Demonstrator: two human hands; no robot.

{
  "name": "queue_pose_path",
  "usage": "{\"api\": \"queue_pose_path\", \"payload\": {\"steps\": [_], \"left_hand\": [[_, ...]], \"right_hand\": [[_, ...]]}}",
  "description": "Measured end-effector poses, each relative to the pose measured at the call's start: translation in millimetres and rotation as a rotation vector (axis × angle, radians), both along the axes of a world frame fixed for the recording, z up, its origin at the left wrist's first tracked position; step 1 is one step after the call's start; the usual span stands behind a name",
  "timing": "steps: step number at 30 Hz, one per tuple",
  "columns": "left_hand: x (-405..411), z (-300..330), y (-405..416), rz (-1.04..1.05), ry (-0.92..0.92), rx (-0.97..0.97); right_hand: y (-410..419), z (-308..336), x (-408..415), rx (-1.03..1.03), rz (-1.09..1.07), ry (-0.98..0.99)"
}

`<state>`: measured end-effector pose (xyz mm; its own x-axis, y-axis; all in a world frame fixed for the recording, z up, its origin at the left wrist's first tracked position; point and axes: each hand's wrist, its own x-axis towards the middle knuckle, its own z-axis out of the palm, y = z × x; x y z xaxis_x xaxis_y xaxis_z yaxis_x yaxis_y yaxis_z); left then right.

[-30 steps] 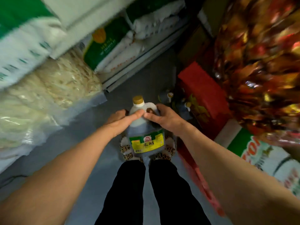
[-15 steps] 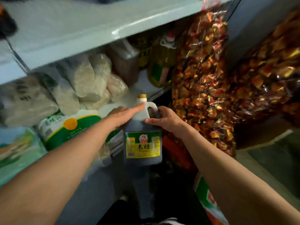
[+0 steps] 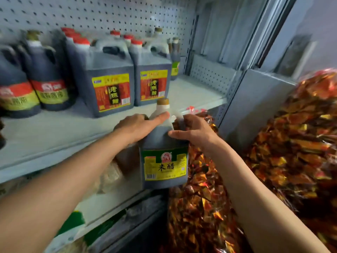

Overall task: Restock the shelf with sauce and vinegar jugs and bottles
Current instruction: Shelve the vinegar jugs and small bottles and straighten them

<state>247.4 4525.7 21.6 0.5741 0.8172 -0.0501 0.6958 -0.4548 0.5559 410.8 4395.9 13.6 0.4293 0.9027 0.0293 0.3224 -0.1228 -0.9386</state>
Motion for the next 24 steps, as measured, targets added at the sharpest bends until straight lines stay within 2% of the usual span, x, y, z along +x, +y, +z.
{"api": "queue_pose_path", "payload": {"steps": [7, 10, 13, 19, 22, 24], "left_hand": [[107, 90, 23, 0.021, -0.198, 0.06], [151, 116, 43, 0.018, -0.179, 0.152], [182, 125, 64, -0.024, -0.173, 0.164], [227, 118, 95, 0.026, 0.014, 0.263], [244, 123, 107, 0.071, 0.153, 0.352], [247, 124, 111, 0.083, 0.179, 0.371]], "right_hand": [[40, 81, 121, 0.21, 0.068, -0.108], [70, 99, 165, 0.279, 0.091, -0.113], [100, 102, 203, 0.278, 0.152, -0.098], [151, 77, 261, 0.278, 0.244, -0.032], [164, 72, 275, 0.268, 0.292, 0.002], [168, 68, 275, 0.287, 0.303, 0.014]]}}
